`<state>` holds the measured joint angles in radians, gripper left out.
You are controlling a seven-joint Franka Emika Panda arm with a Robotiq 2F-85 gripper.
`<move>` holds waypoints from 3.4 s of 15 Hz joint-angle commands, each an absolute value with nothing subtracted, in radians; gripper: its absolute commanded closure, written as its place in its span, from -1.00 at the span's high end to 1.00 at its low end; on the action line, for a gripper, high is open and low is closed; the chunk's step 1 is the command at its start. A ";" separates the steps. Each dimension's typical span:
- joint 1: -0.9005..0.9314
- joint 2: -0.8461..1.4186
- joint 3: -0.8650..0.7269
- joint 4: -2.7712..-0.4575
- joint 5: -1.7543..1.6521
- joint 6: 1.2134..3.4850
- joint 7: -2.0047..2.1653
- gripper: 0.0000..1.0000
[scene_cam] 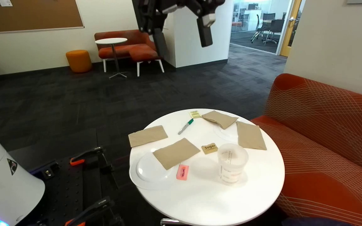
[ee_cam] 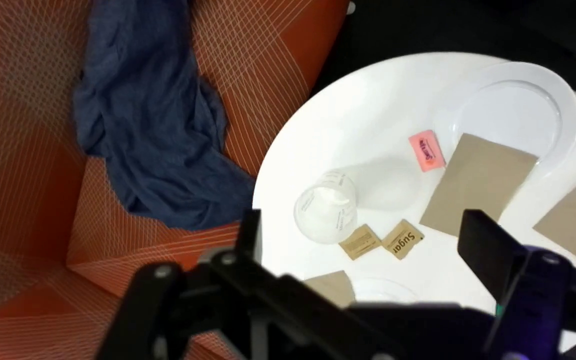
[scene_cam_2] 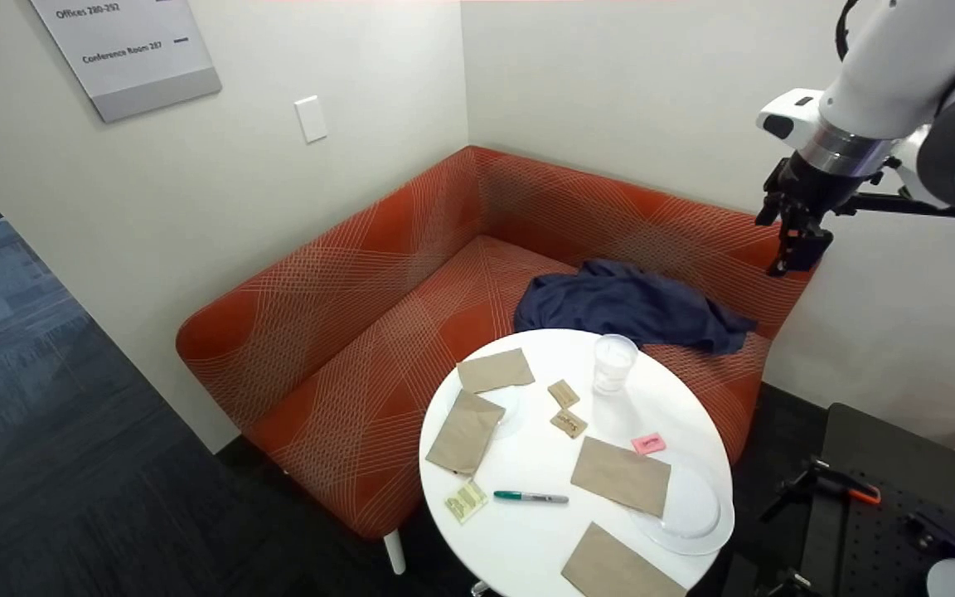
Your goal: Put the marker in the cup
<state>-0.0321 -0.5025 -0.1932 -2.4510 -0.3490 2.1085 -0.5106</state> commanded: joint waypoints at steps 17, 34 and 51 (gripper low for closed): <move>0.136 -0.264 -0.037 -2.579 -0.104 2.580 -0.429 1.00; 0.108 0.247 0.090 -2.310 -0.076 2.781 -0.340 1.00; 0.148 0.423 0.118 -2.266 -0.127 2.779 -0.231 1.00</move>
